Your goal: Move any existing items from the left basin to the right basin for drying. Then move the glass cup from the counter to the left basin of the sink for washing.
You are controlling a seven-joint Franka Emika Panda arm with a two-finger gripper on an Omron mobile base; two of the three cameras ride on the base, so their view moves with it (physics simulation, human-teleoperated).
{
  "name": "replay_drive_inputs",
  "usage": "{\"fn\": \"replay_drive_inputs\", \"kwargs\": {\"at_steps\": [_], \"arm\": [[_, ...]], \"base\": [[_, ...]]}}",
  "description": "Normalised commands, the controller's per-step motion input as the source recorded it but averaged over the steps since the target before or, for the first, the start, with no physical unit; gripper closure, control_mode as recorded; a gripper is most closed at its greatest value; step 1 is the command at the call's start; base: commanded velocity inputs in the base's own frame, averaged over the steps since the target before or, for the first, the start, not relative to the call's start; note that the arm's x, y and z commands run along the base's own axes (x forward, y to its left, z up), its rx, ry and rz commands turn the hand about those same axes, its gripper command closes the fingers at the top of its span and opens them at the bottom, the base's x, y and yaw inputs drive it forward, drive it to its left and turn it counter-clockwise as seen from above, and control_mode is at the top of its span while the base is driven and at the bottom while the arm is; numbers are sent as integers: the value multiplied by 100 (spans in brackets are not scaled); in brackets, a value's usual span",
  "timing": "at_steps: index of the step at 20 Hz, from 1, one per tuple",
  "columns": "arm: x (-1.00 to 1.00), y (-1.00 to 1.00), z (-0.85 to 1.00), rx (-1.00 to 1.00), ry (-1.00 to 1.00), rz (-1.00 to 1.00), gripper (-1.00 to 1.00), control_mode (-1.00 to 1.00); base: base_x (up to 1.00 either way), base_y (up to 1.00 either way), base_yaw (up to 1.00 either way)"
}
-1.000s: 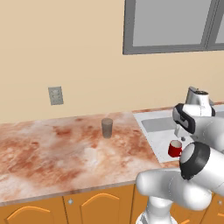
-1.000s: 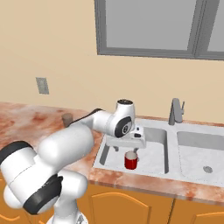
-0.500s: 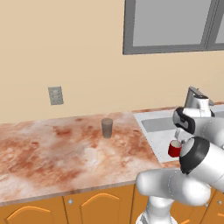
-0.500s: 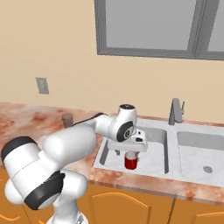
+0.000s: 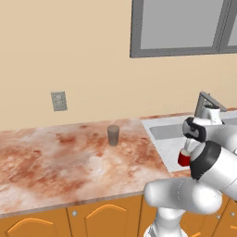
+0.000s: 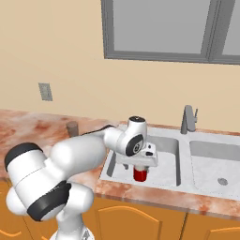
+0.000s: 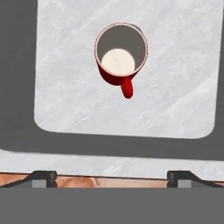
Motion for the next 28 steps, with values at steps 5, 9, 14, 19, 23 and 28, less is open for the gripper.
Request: {"fn": "replay_drive_inputs", "kwargs": {"at_steps": [5,9,14,19,23,28], "arm": [[0,0,-21,0,1,1,-100,-100],[0,0,-24,0,4,0,-100,-100],[0,0,-20,0,3,0,-100,-100],[0,0,-15,0,1,1,-100,-100],[0,0,-15,1,0,1,-100,-100],[0,0,-17,0,0,1,-100,-100]], "base": [[0,0,0],[0,0,0],[0,0,0],[0,0,0],[0,0,0],[0,0,0]]}}
